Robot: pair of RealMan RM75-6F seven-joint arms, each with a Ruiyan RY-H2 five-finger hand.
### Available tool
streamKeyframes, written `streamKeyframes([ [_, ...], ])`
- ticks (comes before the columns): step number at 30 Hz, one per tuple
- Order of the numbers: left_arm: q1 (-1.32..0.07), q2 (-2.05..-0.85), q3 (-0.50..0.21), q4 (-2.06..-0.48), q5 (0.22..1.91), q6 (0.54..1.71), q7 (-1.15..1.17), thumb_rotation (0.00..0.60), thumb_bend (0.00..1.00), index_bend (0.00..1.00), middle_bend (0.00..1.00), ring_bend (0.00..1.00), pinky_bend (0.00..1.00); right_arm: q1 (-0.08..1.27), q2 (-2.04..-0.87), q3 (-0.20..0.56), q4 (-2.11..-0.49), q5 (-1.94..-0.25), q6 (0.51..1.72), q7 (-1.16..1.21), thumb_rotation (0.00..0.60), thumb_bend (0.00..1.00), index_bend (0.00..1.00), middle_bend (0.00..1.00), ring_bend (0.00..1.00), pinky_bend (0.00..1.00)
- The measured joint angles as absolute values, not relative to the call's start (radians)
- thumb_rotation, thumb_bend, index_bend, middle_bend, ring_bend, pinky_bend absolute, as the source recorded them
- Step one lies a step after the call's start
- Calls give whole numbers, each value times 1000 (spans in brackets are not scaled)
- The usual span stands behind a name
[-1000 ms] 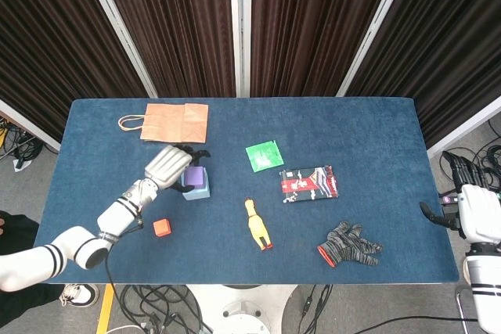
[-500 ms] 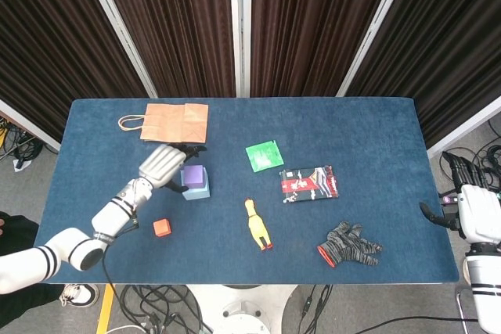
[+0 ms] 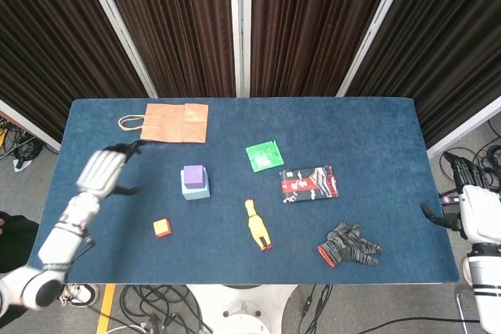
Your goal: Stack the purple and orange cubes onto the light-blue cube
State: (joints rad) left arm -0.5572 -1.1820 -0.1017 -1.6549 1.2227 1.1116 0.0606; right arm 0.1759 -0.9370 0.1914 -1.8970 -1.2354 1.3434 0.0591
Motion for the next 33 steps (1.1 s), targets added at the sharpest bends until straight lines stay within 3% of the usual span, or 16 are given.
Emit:
streamKeyframes([
  [5,-474,-1163,-35,-1708,1280,1201,61,600,91,165,460,316,362,178,-946,187,-1903,-1240,1347,33,600,158,20,70,0,0],
  [11,-402,-1252,5,-1743,1342,1281,111,600,93,155,499,317,356,182,-952,187,-1905,-1235,1345,20,600,158,20,70,0,0],
  [24,-399,-1442,50,-1662,1357,1178,199,600,100,155,486,317,355,185,-948,188,-1899,-1230,1335,35,600,159,20,70,0,0],
  [33,-387,-1491,16,-1599,1298,1169,219,600,114,155,488,317,355,188,-950,188,-1898,-1227,1332,30,600,158,20,70,0,0],
])
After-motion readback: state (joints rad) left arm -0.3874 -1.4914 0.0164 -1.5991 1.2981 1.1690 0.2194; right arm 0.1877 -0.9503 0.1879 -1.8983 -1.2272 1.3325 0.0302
